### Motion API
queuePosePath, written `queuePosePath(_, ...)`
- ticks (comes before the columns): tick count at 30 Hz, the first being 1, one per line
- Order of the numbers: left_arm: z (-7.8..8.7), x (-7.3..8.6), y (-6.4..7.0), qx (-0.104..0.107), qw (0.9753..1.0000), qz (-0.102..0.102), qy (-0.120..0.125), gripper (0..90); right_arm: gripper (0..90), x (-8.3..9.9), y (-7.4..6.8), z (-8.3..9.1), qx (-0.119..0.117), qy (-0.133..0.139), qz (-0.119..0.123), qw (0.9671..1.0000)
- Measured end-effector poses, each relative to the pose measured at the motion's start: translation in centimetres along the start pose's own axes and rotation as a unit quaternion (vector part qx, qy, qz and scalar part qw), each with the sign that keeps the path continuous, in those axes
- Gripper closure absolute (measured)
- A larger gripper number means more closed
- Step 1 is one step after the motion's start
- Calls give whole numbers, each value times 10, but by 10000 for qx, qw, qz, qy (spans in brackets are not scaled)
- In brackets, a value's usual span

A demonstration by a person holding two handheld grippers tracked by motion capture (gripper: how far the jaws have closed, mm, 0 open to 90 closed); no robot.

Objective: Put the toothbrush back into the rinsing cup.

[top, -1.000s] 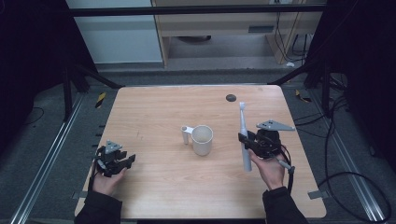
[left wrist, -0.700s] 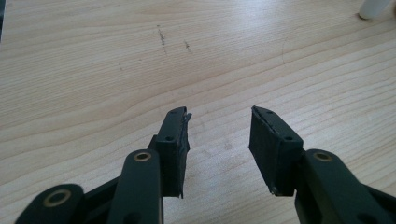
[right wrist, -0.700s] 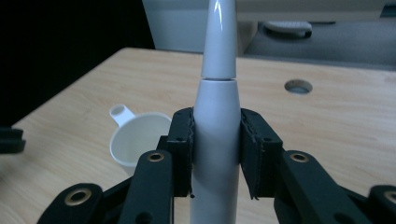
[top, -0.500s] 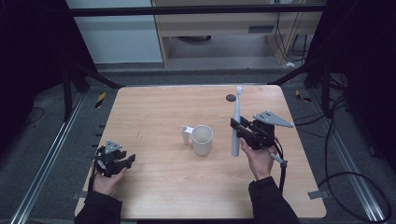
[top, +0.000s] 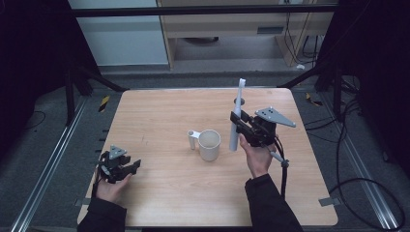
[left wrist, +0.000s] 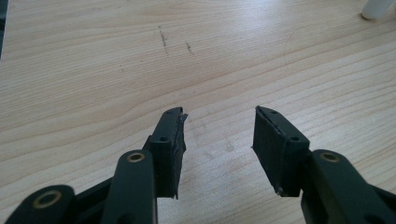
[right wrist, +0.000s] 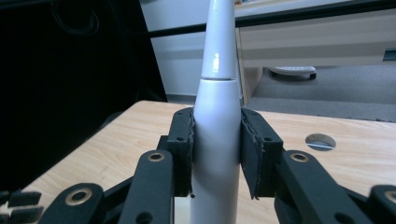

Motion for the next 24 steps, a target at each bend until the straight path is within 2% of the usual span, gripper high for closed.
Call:
queuePosePath(15,-1,-1,0,-9,10000,-15,26,518,673,-15,-18,-20,-72,381,26,9992)
queuePosePath(24,-1,-1,0,2,10000,-39,21,518,673,-16,-28,-36,-150,427,15,9990)
Point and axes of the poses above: each handheld gripper's, and its own axes: z roughly backward along the jaws, x roughly out of its underside, y roughly to its right, the point moved 10 cm from there along -z, roughly forward along the jaws, and after that the axes turned 2 degrees about -x, right-handed, at the moved point
